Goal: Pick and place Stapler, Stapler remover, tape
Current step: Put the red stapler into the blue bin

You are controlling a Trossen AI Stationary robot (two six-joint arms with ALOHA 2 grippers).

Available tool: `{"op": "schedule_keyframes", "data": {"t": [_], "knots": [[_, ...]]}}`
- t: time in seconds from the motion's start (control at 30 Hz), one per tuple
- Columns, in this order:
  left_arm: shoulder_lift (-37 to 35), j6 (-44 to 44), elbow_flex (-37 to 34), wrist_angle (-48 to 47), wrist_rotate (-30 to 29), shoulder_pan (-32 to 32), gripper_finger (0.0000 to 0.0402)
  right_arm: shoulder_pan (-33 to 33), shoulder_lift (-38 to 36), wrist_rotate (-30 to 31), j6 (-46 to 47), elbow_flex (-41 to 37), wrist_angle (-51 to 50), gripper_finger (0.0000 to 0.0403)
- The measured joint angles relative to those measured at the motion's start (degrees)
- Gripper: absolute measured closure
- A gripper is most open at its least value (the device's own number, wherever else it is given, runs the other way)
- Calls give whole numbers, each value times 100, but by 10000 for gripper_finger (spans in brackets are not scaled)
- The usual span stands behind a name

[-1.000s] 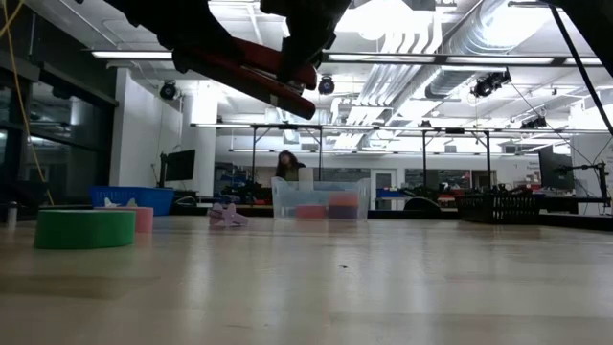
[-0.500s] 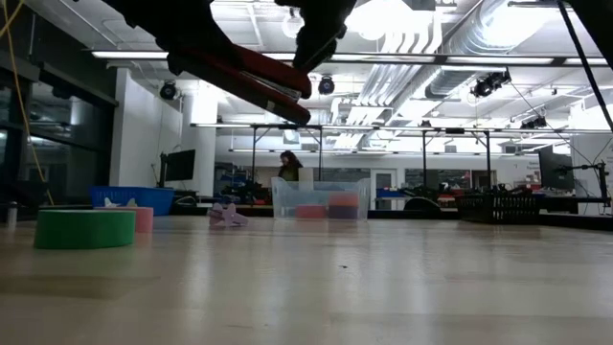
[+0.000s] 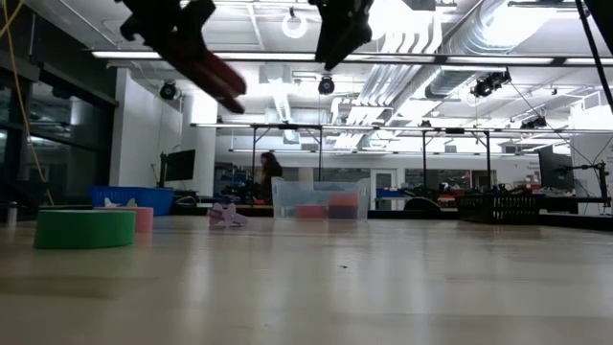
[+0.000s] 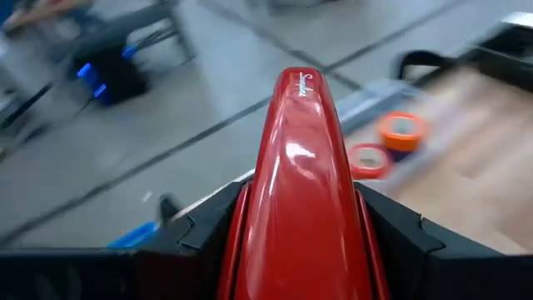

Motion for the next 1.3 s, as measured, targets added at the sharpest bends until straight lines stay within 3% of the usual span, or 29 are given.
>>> {"op": "schedule_keyframes", "data": {"t": [0.17,0.43,0.67,0.87,1.2,1.3], "knots": [[-48,-841,-2,-661,-28,814,210,-119,-5,-21,110,-6,-62,139],[-32,-1279,-83,-1182,588,2380,210,-215,-5,121,41,-7,-21,139],[-24,-1296,-605,-775,1223,3528,210,-267,-3,167,-164,-7,60,139],[-24,-1190,-1284,267,1754,4376,210,-360,-1,168,-371,-7,62,139],[13,-686,-1714,1000,2058,5063,210,-556,4,-43,-642,-7,74,139],[153,-557,-1720,949,1840,5043,210,-598,4,-45,-679,-7,80,139]]}}
